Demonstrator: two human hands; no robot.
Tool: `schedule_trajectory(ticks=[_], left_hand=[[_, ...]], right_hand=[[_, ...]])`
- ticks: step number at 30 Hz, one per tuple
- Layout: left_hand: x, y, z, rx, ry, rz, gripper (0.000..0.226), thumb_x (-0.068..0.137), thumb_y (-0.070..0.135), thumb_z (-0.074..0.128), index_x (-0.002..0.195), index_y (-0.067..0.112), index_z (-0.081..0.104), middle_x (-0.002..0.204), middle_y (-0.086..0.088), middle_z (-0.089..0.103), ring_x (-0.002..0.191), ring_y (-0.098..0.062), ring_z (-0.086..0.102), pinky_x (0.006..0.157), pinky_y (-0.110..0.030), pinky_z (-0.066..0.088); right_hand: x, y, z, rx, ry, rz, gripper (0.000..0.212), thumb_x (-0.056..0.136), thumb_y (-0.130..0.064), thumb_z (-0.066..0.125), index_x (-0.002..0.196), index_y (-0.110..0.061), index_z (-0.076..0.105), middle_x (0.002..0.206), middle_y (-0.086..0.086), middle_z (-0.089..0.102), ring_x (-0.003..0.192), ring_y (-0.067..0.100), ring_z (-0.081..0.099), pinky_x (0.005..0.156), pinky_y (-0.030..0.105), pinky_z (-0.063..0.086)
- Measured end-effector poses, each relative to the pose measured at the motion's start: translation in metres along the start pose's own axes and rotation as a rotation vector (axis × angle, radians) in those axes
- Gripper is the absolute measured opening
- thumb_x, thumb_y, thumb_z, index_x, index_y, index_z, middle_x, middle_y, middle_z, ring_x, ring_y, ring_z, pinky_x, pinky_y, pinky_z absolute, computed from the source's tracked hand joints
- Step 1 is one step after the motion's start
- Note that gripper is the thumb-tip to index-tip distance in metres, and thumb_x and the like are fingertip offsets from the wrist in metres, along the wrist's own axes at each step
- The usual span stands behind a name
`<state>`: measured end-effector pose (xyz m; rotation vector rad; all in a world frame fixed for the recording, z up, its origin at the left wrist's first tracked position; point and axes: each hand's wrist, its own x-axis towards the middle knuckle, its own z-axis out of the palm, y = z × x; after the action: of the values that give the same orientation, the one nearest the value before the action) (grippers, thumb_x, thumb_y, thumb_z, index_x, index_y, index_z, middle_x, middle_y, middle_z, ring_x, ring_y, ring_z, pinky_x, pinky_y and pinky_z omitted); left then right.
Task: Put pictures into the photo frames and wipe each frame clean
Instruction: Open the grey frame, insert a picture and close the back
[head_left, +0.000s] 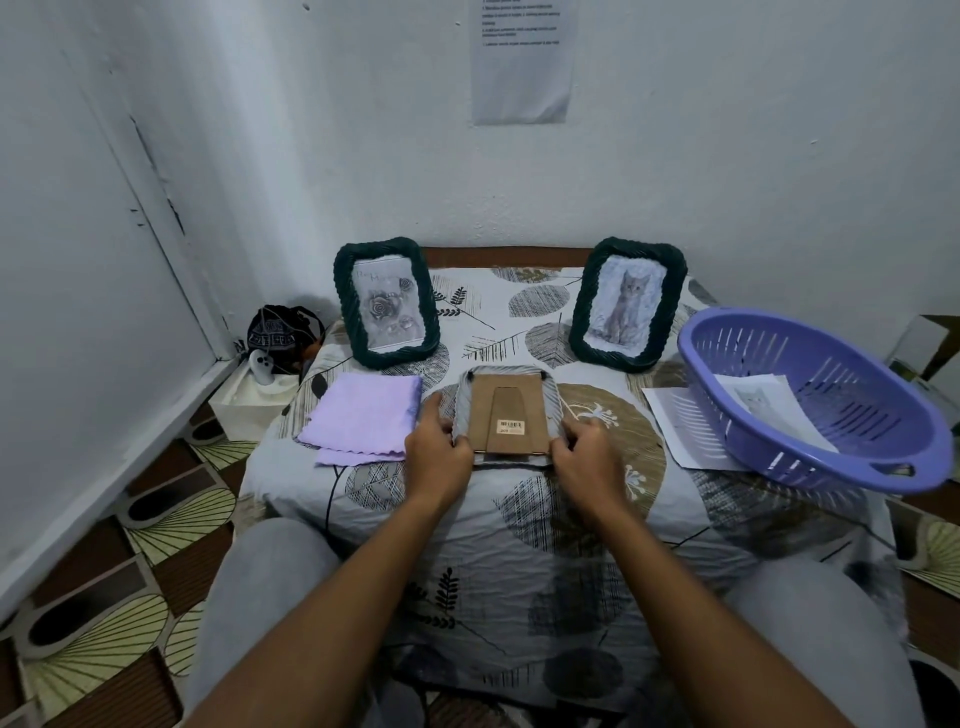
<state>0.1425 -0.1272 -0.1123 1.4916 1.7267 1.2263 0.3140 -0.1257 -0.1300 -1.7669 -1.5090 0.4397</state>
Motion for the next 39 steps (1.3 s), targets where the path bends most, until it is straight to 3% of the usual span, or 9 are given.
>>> schedule_trajectory(ticks=[10, 16, 18, 20, 23, 30, 34, 37, 39], left_hand=[[0.028, 0.012, -0.011, 0.011, -0.098, -0.103, 0.058, 0.086, 0.012, 0.063, 0.14, 0.008, 0.041, 0.086, -0.005, 0.062, 0.083, -0.019, 0.056, 0.077, -0.025, 0.04], [0.07, 0.028, -0.011, -0.187, -0.212, -0.315, 0.07, 0.077, 0.062, 0.051, 0.135, 0.022, 0.043, 0.128, -0.012, 0.058, 0.112, -0.039, 0.058, 0.095, -0.051, 0.049], [0.076, 0.036, -0.011, -0.274, -0.277, -0.389, 0.059, 0.088, 0.06, 0.042, 0.132, 0.02, 0.042, 0.101, -0.009, 0.058, 0.072, -0.028, 0.059, 0.063, -0.034, 0.048], [0.078, 0.04, -0.015, -0.354, -0.292, -0.454, 0.053, 0.095, 0.058, 0.034, 0.129, 0.018, 0.045, 0.074, -0.005, 0.043, 0.052, -0.015, 0.034, 0.052, -0.026, 0.025], [0.087, 0.033, -0.017, -0.424, -0.334, -0.5, 0.066, 0.09, 0.068, 0.032, 0.131, 0.018, 0.045, 0.068, -0.004, 0.042, 0.049, -0.014, 0.031, 0.053, -0.026, 0.023], [0.089, 0.038, -0.037, -0.423, -0.381, -0.541, 0.04, 0.092, 0.067, 0.029, 0.093, 0.029, 0.042, 0.073, -0.005, 0.034, 0.055, -0.014, 0.025, 0.057, -0.028, 0.021], [0.089, 0.037, -0.047, -0.388, -0.391, -0.54, 0.04, 0.093, 0.063, 0.034, 0.1, 0.025, 0.045, 0.068, -0.002, 0.023, 0.057, -0.014, 0.021, 0.06, -0.029, 0.014], [0.09, 0.037, -0.047, -0.316, -0.36, -0.443, 0.045, 0.095, 0.058, 0.036, 0.119, 0.021, 0.045, 0.076, -0.008, 0.041, 0.062, -0.018, 0.036, 0.055, -0.027, 0.027], [0.088, 0.038, -0.043, -0.301, -0.391, -0.419, 0.047, 0.096, 0.058, 0.035, 0.112, 0.015, 0.048, 0.089, -0.016, 0.05, 0.067, -0.021, 0.043, 0.058, -0.028, 0.035]], right_hand=[[0.015, -0.008, -0.019, 0.247, -0.126, 0.092, 0.018, 0.096, -0.017, 0.053, 0.102, -0.006, 0.066, 0.09, 0.009, 0.068, 0.074, 0.019, 0.063, 0.064, 0.032, 0.053], [0.057, -0.02, -0.03, 0.458, -0.216, 0.251, 0.035, 0.097, -0.039, 0.048, 0.08, -0.016, 0.067, 0.073, 0.0, 0.063, 0.069, 0.018, 0.057, 0.071, 0.037, 0.047], [0.066, -0.023, -0.027, 0.515, -0.231, 0.306, 0.041, 0.096, -0.044, 0.048, 0.084, -0.009, 0.064, 0.074, 0.005, 0.063, 0.063, 0.019, 0.055, 0.066, 0.035, 0.046], [0.07, -0.025, -0.026, 0.54, -0.236, 0.318, 0.037, 0.094, -0.046, 0.049, 0.087, -0.011, 0.058, 0.076, 0.009, 0.058, 0.064, 0.022, 0.051, 0.063, 0.034, 0.044], [0.069, -0.028, -0.026, 0.564, -0.238, 0.329, 0.034, 0.095, -0.044, 0.05, 0.086, -0.011, 0.056, 0.074, 0.007, 0.056, 0.059, 0.019, 0.05, 0.06, 0.033, 0.043], [0.06, -0.042, -0.02, 0.643, -0.283, 0.36, 0.035, 0.098, -0.037, 0.049, 0.072, -0.014, 0.052, 0.061, -0.001, 0.05, 0.037, 0.006, 0.046, 0.044, 0.024, 0.035], [0.055, -0.048, -0.018, 0.595, -0.286, 0.33, 0.031, 0.096, -0.037, 0.052, 0.081, -0.011, 0.059, 0.073, 0.004, 0.057, 0.055, 0.014, 0.052, 0.053, 0.028, 0.044], [0.054, -0.051, -0.016, 0.364, -0.163, 0.166, 0.021, 0.093, -0.026, 0.058, 0.081, -0.013, 0.068, 0.077, 0.004, 0.066, 0.071, 0.019, 0.058, 0.07, 0.034, 0.048], [0.053, -0.058, -0.015, 0.398, -0.153, 0.129, 0.016, 0.092, -0.013, 0.057, 0.083, -0.009, 0.069, 0.077, 0.006, 0.066, 0.068, 0.019, 0.059, 0.064, 0.032, 0.049]])
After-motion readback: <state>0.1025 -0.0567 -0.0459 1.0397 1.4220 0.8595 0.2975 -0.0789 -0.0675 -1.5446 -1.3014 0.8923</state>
